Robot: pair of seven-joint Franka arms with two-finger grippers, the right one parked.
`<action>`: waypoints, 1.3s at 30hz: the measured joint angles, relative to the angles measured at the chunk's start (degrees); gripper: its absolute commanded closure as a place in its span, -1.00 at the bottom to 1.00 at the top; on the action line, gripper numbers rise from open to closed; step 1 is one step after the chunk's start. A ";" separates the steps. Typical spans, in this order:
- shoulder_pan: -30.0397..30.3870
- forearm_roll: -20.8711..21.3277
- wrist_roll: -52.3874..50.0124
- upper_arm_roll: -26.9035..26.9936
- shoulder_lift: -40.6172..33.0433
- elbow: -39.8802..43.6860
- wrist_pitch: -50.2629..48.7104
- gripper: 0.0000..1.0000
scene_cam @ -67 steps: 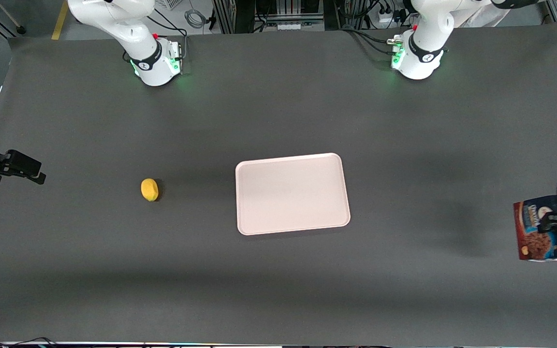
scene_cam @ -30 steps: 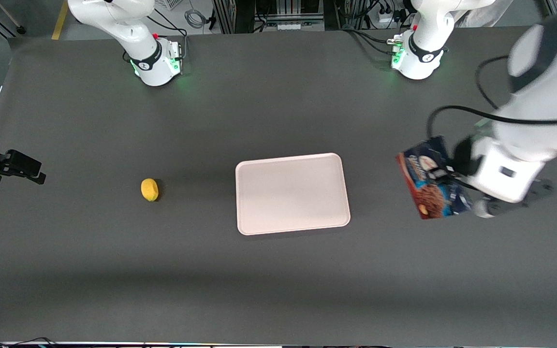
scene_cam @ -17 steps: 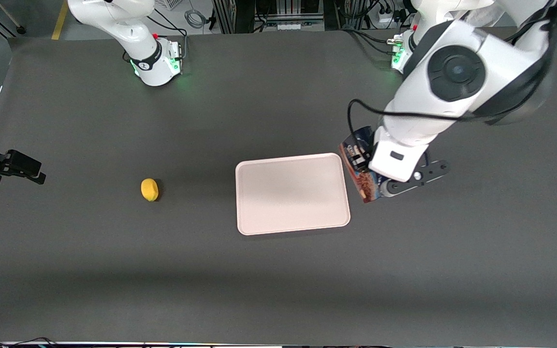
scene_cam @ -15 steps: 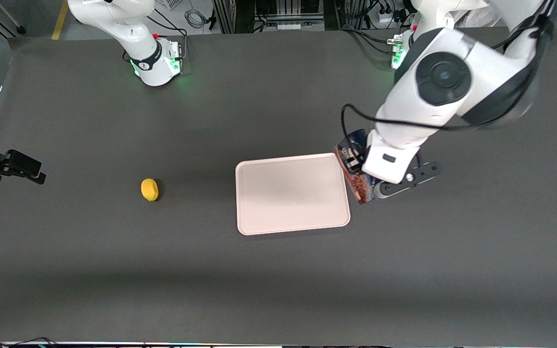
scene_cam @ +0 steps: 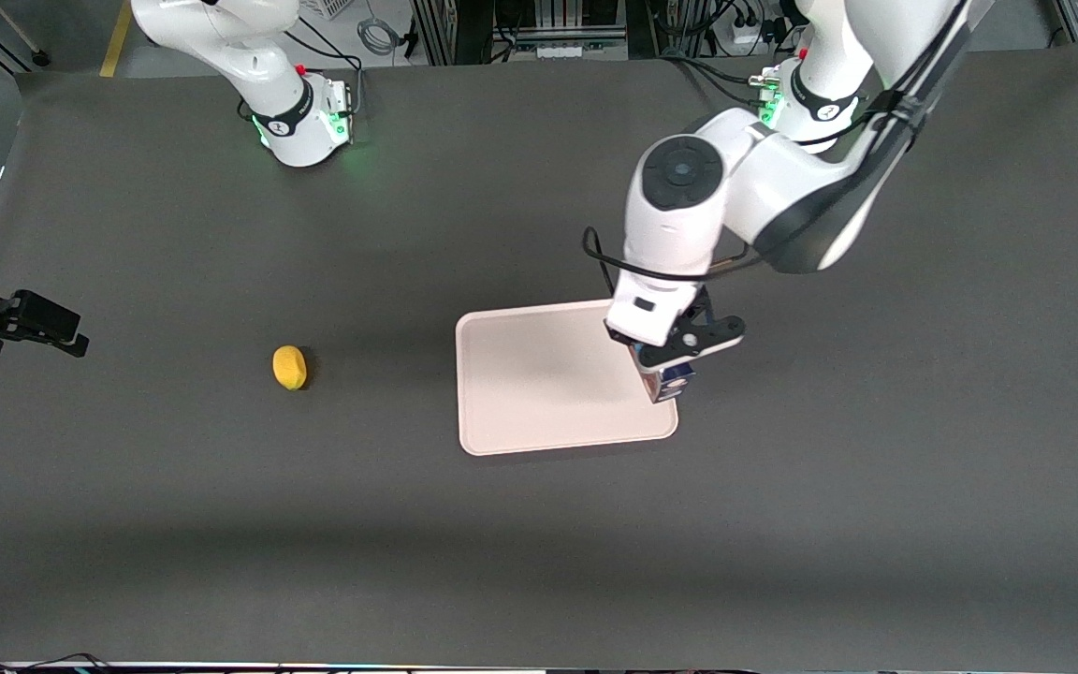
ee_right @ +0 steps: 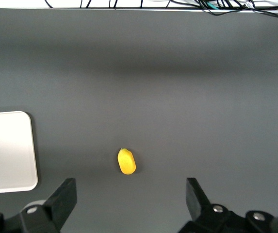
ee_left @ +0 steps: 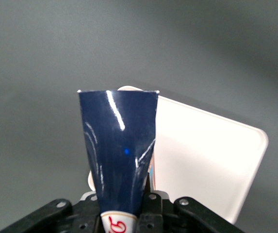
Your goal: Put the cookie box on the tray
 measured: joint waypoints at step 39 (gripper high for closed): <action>0.43 11.49 2.29 -2.78 8.63 -9.95 12.75 0.77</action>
